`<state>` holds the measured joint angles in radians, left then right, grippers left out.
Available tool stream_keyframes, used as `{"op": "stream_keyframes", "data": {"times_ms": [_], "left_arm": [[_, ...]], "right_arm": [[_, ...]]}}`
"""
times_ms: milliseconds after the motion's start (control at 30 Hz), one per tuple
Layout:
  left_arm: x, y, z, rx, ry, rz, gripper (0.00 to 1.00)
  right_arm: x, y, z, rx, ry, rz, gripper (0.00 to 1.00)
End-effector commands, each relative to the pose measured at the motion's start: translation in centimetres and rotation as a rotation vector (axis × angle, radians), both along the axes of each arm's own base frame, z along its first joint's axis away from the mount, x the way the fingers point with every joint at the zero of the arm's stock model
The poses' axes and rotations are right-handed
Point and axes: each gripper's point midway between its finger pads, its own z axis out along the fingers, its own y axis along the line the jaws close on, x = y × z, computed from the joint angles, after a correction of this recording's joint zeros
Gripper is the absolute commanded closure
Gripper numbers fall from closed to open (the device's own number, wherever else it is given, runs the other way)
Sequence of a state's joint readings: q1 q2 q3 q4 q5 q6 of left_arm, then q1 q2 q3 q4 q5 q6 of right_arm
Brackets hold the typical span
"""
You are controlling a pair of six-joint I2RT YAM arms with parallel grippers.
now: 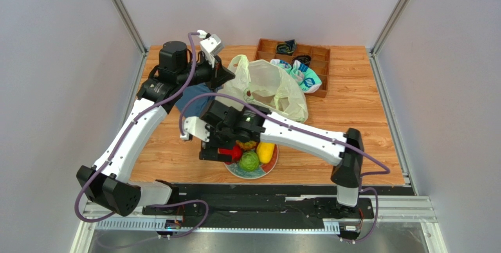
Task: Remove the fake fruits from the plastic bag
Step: Place the fake fruit on the plate, then adjust the plastic bag at the center of the board.
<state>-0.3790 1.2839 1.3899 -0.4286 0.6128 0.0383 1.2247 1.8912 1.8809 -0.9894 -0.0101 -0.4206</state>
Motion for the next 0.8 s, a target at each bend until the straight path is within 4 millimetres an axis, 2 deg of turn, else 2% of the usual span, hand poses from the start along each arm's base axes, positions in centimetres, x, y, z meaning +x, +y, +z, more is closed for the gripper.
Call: {"op": "stream_keyframes", "data": {"times_ms": [0, 67, 100, 133, 167, 200, 233, 267, 333, 367, 400, 433, 500, 533, 567, 600, 633, 667, 700, 733, 767], "left_arm": [[0.5, -0.2, 2.5, -0.022, -0.064, -0.01, 1.0], [0.5, 0.0, 1.8, -0.007, -0.056, 0.001, 1.0], [0.3, 0.1, 1.9, -0.007, -0.063, 0.005, 1.0], [0.1, 0.2, 2.0, -0.012, -0.06, 0.007, 1.0], [-0.1, 0.2, 2.0, -0.018, -0.061, 0.004, 1.0], [-0.5, 0.3, 2.8, -0.03, -0.084, -0.002, 1.0], [-0.6, 0.3, 3.2, -0.034, -0.095, -0.003, 1.0], [-0.7, 0.3, 3.4, -0.029, -0.096, -0.006, 1.0], [-0.6, 0.4, 4.3, -0.013, -0.125, -0.012, 1.0], [-0.4, 0.3, 3.8, 0.001, -0.111, -0.016, 1.0], [-0.2, 0.3, 3.8, 0.014, -0.119, -0.023, 1.0], [-0.1, 0.3, 4.4, 0.017, -0.129, -0.026, 1.0], [0.9, -0.1, 4.2, 0.032, -0.123, -0.03, 1.0], [1.2, -0.2, 5.4, 0.026, -0.152, -0.034, 1.0], [2.2, -0.6, 4.7, 0.038, -0.13, -0.041, 1.0], [2.7, -0.8, 6.4, 0.037, -0.178, -0.048, 1.0], [4.2, -1.3, 5.5, 0.054, -0.163, -0.051, 1.0], [5.0, -1.6, 5.9, 0.066, -0.193, -0.056, 1.0], [5.8, -1.8, 8.3, 0.054, -0.252, -0.05, 1.0], [7.8, -2.5, 7.2, 0.068, -0.232, -0.055, 1.0], [8.7, -3.0, 7.7, 0.066, -0.242, -0.062, 1.0]], "right_arm": [[0.5, -4.2, 10.5, 0.237, 0.019, -0.029, 0.02], [2.2, -5.4, 14.0, 0.369, -0.018, -0.082, 0.07], [4.1, -7.5, 16.6, 0.449, -0.058, -0.154, 0.11], [6.0, -8.3, 18.8, 0.519, -0.129, -0.217, 0.16], [7.5, -9.2, 19.9, 0.551, -0.165, -0.268, 0.26], [10.1, -11.0, 20.5, 0.568, -0.207, -0.351, 0.28], [11.8, -11.7, 20.8, 0.578, -0.233, -0.389, 0.3], [14.1, -13.4, 20.2, 0.558, -0.242, -0.449, 0.31], [16.5, -13.7, 16.7, 0.484, -0.199, -0.47, 0.33], [18.0, -14.8, 13.6, 0.421, -0.166, -0.493, 0.33], [18.8, -14.7, 10.3, 0.345, -0.144, -0.459, 0.33], [19.6, -15.2, 7.9, 0.279, -0.14, -0.472, 0.35], [20.8, -16.3, 3.2, 0.171, -0.114, -0.5, 0.36], [21.7, -16.5, 0.1, 0.113, -0.077, -0.517, 0.37], [22.9, -17.2, -1.0, 0.094, -0.075, -0.549, 0.37], [25.2, -17.8, -1.0, 0.084, -0.127, -0.603, 0.37], [27.7, -19.4, -3.0, 0.035, -0.132, -0.674, 0.37], [30.5, -21.7, -3.1, -0.028, -0.221, -0.784, 0.37], [34.0, -22.4, 1.0, 0.042, -0.316, -0.862, 0.36], [36.9, -25.9, -0.2, 0.034, -0.309, -0.982, 0.36], [38.9, -28.0, 2.1, 0.071, -0.377, -1.054, 0.35]]}}
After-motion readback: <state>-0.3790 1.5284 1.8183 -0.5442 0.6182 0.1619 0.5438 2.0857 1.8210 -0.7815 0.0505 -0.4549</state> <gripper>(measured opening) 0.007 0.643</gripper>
